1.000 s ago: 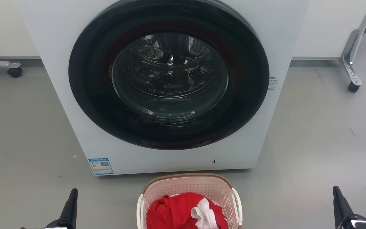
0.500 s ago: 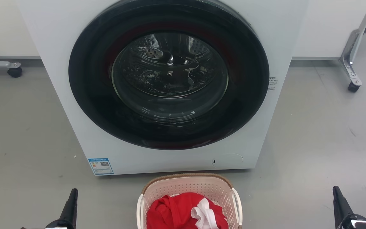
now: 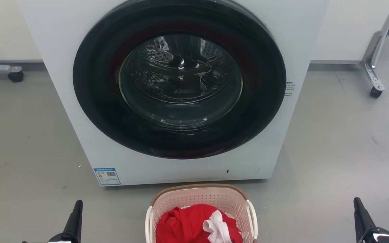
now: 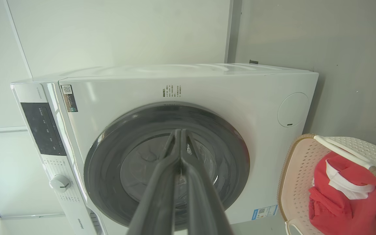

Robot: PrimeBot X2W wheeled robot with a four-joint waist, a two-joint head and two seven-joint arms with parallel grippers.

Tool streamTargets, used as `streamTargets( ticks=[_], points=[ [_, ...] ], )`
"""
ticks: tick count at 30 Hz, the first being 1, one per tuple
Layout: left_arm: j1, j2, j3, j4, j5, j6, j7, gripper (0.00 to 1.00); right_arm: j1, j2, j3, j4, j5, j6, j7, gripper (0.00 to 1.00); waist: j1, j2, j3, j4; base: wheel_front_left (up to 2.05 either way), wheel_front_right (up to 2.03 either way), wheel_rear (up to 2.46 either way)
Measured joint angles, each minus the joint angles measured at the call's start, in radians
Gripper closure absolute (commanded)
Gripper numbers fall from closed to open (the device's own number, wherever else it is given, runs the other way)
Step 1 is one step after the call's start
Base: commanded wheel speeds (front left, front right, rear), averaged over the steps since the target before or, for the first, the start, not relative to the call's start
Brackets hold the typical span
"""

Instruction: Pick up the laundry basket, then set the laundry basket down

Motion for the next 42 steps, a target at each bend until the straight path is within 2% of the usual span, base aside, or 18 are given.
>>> streamTargets(
  ticks=[42],
  points=[
    [0.000,0.000,0.000,0.000,0.000,0.000,0.000,1.00,0.000,0.000,0.000,0.000,0.000,0.000,0.000,1.00,0.0000,0.0000,0.000,0.000,0.00,0.00,0.00]
  ],
)
